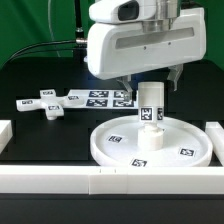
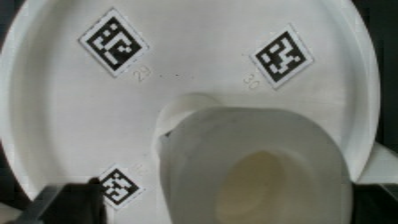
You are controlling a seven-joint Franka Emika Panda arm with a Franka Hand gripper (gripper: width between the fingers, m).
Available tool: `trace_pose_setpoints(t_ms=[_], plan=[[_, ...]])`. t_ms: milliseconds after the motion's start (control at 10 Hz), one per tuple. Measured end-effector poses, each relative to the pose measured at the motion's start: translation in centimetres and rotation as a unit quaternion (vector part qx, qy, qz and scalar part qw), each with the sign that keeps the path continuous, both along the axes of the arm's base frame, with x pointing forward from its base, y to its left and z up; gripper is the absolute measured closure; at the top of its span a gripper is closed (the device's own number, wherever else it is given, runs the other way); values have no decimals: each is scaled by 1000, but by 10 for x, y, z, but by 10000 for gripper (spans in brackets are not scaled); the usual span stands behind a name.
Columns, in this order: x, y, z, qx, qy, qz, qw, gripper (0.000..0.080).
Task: Assemble round table
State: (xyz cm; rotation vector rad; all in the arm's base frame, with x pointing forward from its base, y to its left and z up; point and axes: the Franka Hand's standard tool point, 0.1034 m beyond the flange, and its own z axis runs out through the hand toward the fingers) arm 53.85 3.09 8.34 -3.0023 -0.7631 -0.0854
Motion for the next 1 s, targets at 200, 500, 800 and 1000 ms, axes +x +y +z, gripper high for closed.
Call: trace_pose_setpoints(t_ms=[200, 500, 800, 1000], plan=[[-1, -1, -1, 0, 1, 0, 1000, 150], [-2, -1, -3, 0, 3, 2, 1000, 290], [-2, -1, -3, 0, 3, -2, 1000, 392], [-2, 0, -3, 1, 4, -17, 1000, 392]])
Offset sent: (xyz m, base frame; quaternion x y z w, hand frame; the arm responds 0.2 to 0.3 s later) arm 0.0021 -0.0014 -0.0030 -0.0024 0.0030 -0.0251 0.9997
